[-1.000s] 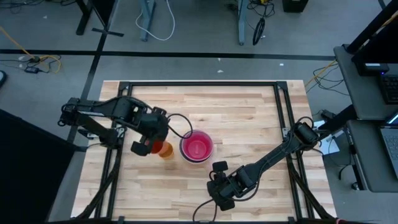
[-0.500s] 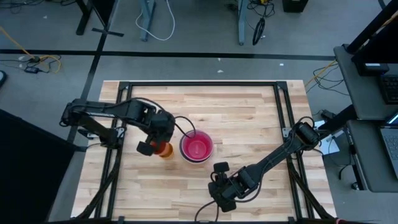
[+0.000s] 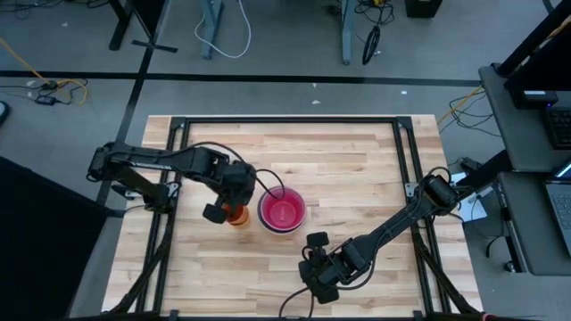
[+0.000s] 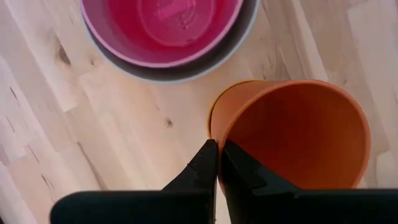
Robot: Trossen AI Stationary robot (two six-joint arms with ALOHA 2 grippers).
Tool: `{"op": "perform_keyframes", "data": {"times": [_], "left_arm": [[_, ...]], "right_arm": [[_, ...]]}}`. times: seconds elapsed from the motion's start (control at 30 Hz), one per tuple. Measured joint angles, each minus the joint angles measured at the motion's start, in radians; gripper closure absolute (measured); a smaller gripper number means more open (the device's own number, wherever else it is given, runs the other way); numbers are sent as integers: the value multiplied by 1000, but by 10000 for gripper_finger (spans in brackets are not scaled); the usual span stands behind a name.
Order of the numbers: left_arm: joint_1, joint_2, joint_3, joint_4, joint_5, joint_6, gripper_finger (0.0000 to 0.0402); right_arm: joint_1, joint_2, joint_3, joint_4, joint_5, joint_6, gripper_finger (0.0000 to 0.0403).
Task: Nest bowls inside each other
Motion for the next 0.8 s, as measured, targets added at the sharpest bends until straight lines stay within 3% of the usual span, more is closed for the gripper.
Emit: {"op": "perform_keyframes", "data": {"times": [0.8], "left_arm": [[8,-2,-2,10,8,-22,372]], "right_arm": [[0,0,0,-36,0,26,293]]}}
